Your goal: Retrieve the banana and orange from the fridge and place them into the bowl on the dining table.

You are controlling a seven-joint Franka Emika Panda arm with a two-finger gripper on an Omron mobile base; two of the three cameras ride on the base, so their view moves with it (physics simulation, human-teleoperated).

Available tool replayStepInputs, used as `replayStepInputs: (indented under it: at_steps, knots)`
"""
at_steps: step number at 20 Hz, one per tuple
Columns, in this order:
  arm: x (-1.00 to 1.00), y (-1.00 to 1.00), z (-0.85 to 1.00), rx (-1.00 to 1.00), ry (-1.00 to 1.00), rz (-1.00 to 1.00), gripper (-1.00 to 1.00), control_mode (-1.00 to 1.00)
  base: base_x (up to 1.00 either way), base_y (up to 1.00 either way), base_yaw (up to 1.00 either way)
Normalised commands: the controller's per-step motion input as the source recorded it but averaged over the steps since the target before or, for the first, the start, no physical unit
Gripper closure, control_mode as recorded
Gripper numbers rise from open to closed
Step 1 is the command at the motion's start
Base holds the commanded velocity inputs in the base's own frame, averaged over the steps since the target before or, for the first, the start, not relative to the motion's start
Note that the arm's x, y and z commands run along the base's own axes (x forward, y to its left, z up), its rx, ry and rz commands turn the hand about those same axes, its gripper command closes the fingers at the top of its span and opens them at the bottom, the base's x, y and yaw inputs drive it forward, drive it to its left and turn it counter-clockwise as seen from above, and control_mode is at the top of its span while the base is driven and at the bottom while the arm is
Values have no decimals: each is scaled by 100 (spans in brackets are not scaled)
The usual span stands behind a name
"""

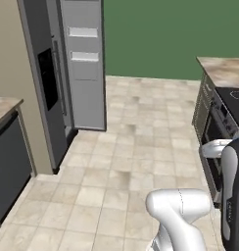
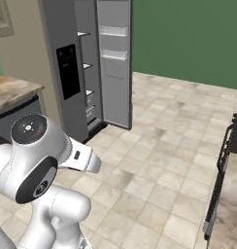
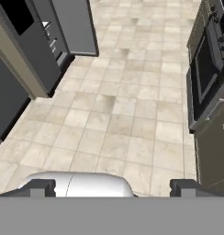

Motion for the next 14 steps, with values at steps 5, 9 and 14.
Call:
replayStepInputs:
  at_steps: [5, 9, 14]
  knots:
    - [0, 0, 0, 0, 0, 0, -100, 100, 100, 15, 28]
    - [0, 0, 0, 0, 0, 0, -100, 100, 95, 18, 27]
    - [0, 0, 0, 0, 0, 0, -100, 100, 68, 8, 19]
